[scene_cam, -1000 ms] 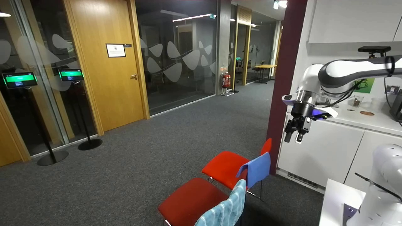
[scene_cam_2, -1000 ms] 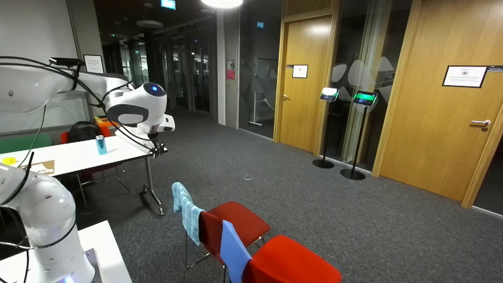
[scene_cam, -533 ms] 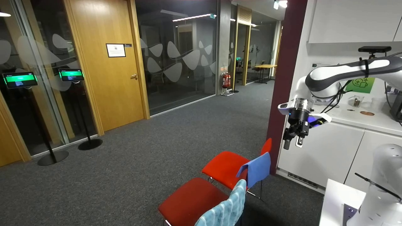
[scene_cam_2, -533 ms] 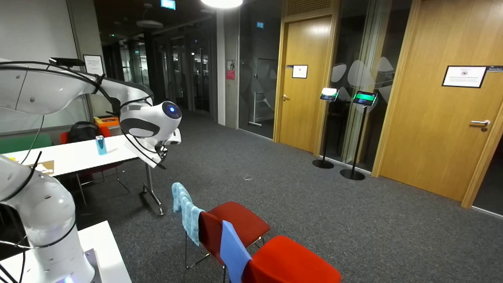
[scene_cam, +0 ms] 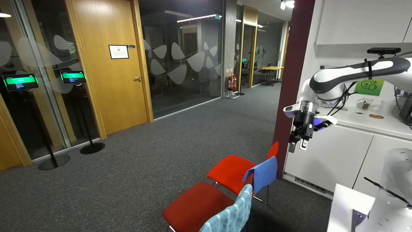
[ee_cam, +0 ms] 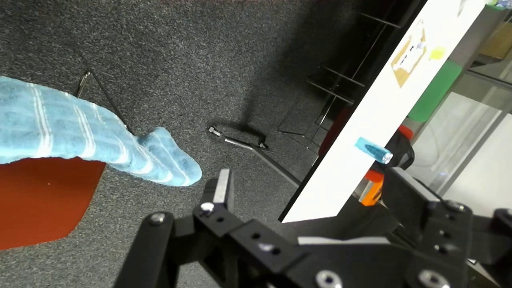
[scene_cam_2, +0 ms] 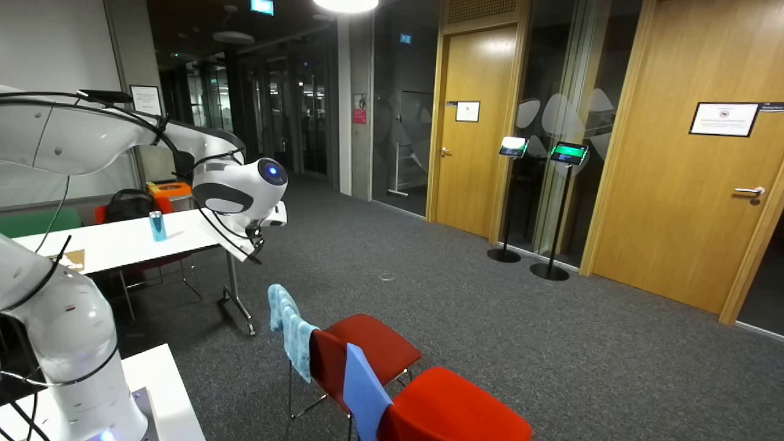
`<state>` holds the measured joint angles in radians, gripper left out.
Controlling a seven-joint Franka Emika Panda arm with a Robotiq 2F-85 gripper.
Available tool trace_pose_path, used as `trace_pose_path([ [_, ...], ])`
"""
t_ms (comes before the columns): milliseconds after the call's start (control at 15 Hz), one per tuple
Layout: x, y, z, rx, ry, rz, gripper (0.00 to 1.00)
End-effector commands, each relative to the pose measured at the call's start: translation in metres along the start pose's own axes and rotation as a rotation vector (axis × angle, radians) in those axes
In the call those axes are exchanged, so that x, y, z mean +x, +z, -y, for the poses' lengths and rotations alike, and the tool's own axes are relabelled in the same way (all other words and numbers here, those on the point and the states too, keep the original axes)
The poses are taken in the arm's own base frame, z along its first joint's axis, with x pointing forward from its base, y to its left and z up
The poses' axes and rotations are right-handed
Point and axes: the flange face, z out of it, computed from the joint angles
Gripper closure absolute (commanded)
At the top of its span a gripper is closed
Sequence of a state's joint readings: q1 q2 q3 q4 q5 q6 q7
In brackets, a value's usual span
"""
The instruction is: Slide the blue towel slightly to the right
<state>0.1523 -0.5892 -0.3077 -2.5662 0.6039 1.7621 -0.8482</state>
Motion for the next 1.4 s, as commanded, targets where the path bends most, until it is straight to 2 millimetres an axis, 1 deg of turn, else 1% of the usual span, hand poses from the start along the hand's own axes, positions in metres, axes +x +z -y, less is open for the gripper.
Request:
trace_pose_path([
  [0,0.003,0.002,-0.012,0.028,-0.019,0.033,0.00],
  [133,-0.001,0.008,-0.028,0.059,-0.034,0.054,0.00],
  [533,-0.021,0.044,-0.087,0.180,-0.077,0.136,0.00],
  [733,-0.026,0.057,-0.112,0.240,-0.081,0.140,0.00],
  [867,-0.025,0.062,-0.127,0.286,-0.053,0.102,0.00],
  [1000,-0.021,0.068,-0.139,0.294,0.031,0.045,0.00],
  [1333,-0.012,0.082,-0.163,0.300,0.164,-0.034,0.00],
])
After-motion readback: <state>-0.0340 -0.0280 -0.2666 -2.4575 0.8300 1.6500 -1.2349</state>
